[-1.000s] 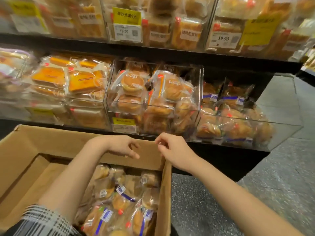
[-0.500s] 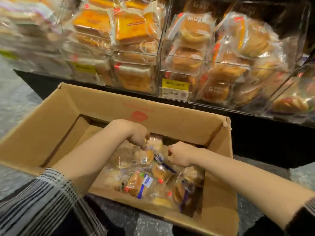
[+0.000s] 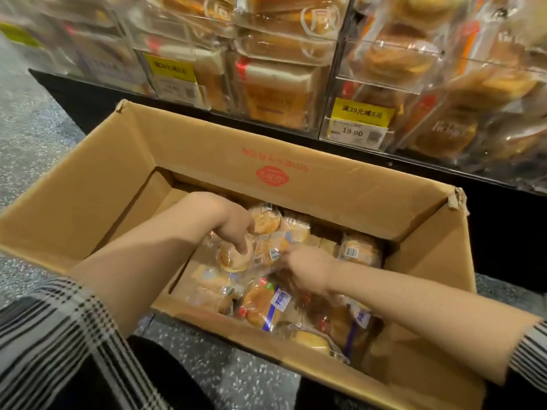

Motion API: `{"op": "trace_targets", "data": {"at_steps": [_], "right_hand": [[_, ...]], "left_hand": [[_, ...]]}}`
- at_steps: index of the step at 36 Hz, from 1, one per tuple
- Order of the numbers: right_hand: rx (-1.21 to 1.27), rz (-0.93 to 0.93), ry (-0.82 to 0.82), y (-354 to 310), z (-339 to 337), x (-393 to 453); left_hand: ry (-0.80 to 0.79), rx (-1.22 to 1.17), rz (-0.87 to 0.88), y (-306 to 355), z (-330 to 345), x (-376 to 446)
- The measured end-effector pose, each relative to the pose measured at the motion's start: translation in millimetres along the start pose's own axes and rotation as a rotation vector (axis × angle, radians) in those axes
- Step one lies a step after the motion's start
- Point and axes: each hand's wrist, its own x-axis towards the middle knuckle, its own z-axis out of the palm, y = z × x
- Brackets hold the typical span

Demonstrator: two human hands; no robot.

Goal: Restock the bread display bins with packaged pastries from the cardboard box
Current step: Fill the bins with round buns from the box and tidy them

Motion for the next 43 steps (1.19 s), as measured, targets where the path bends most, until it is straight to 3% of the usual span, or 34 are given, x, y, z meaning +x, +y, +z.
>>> {"op": "trace_targets", "data": {"at_steps": [6,8,11,20,23,26,28,31,36,43], "right_hand": [[0.66,0.173,0.054,7.5,-45.4,-3.0],[0.761,0.175,0.024,9.9,-63.9,-10.4],[0.831,0.14,-0.019,20.3,-86.0,-21.7],[1.43,-0.092,-0.226,61.6,-101.6,-55.7],[1.591,0.045,-0.061,66.5,-95.6,-54.0],[1.37,0.387,0.148,70.6,-76.5,-43.0],[1.159,0.507,0.092,71.3,-60.8,-37.0],[0.91,0.534,-0.05,63.6,-40.5,-27.3],[0.636,0.534,-0.079,43.2,-12.6,-9.6],[0.646,0.557,-0.079,29.2,22.8,7.3]], "left_hand": [[0.039,-0.074,0.032,1.2,1.9,7.5],[0.042,-0.117,0.04,2.6,2.4,8.9],[0.097,-0.125,0.061,6.5,-0.6,7.5],[0.362,-0.093,0.23,23.0,-10.4,-3.2],[0.343,-0.114,0.212,26.5,-9.1,-3.4],[0.275,-0.12,0.133,25.1,-5.3,-3.5],[0.245,-0.115,0.088,20.8,-2.6,-2.9],[0.214,-0.156,0.057,13.9,-0.4,-0.1],[0.175,-0.222,0.034,6.7,4.0,6.0],[0.099,-0.391,0.047,-8.8,14.3,16.7]]}}
